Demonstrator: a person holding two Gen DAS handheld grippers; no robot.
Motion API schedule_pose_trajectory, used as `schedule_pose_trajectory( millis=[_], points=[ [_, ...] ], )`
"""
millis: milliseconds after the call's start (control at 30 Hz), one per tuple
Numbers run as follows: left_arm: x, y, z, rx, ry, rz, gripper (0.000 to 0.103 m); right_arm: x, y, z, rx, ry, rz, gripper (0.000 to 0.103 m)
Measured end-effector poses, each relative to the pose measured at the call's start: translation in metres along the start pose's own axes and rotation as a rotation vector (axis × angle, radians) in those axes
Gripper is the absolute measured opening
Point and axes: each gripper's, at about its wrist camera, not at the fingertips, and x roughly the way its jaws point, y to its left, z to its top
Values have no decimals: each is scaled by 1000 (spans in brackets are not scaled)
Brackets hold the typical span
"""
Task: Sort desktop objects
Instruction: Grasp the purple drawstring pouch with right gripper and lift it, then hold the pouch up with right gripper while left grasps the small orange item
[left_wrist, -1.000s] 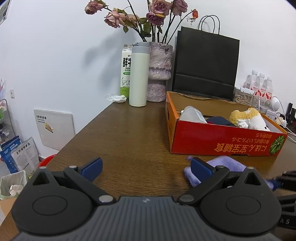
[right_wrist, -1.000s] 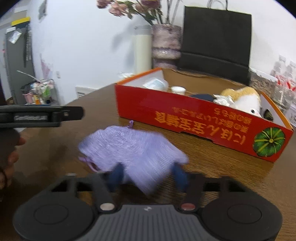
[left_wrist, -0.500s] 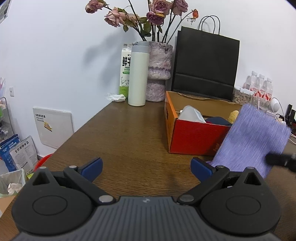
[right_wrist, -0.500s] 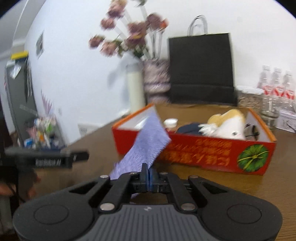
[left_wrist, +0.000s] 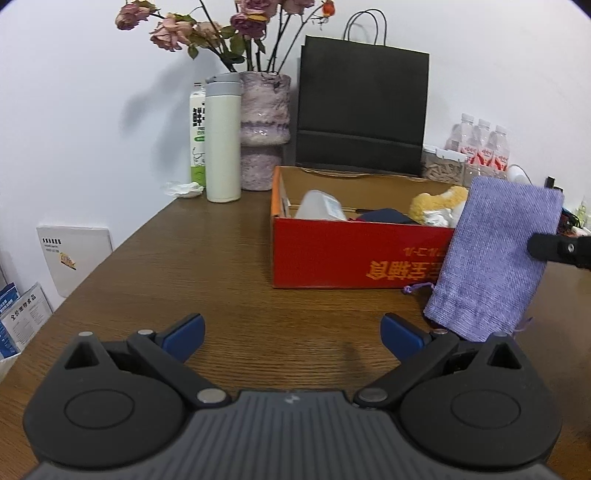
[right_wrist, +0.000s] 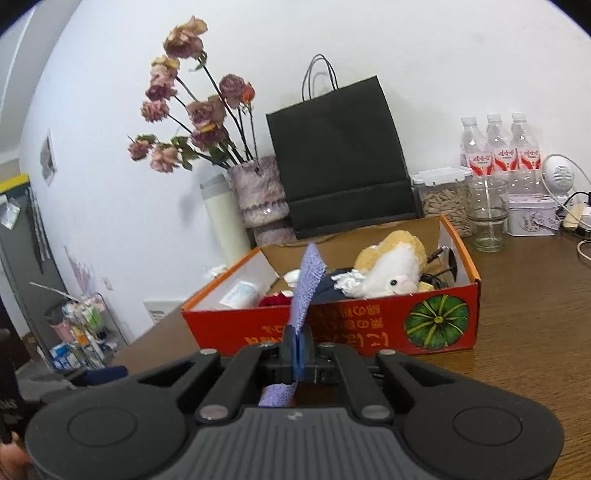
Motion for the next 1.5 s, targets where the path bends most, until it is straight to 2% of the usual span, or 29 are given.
schedule_pose_trajectory(
  millis=[100, 233, 300, 400, 467, 500, 533, 567, 767, 900, 1033, 1200, 1333, 1400, 1467, 1500],
  points=[
    [0, -3, -1, 4, 5, 0, 103, 6, 0, -3, 5, 43, 6, 2],
    [0, -4, -2, -1, 11, 3, 103, 28, -6, -11, 29, 172, -31, 14],
    [1, -3, -2, -6, 16, 4, 103, 39, -9, -16, 45, 228, -48, 16],
    [1, -3, -2, -5, 21, -2, 103, 47, -14, -20, 77, 253, -58, 25],
    [1, -4, -2, 0, 22, -4, 103, 51, -18, -19, 118, 243, -39, 26],
    [1, -4, -2, 2, 22, -4, 103, 51, -19, -19, 131, 233, -29, 23],
    [2, -4, -2, 2, 22, -4, 103, 51, -19, -18, 140, 218, -18, 4],
    [1, -4, -3, 1, 20, -6, 103, 50, -18, -16, 145, 204, 3, 1],
    [1, -12, -2, 0, 19, -31, 103, 19, -15, 1, 186, 15, 77, 0],
    [4, -28, -1, 9, 41, -74, 103, 1, -29, 10, 223, -49, 66, 0],
    [12, -57, 2, 42, 70, -118, 103, -9, -45, 11, 218, -54, 4, 0],
    [28, -95, 6, 81, 107, -162, 103, -24, -65, 13, 252, -92, 20, 0],
    [40, -127, 7, 118, 118, -154, 103, -29, -80, 13, 251, -79, -15, 0],
    [48, -136, 7, 128, 133, -129, 97, -26, -87, 9, 251, -43, -36, 0],
    [58, -141, 6, 127, 167, -122, 79, -21, -92, 5, 244, -4, -55, 0],
    [59, -143, 6, 130, 166, -115, 77, -19, -93, 4, 238, 12, -65, 1]
  ],
)
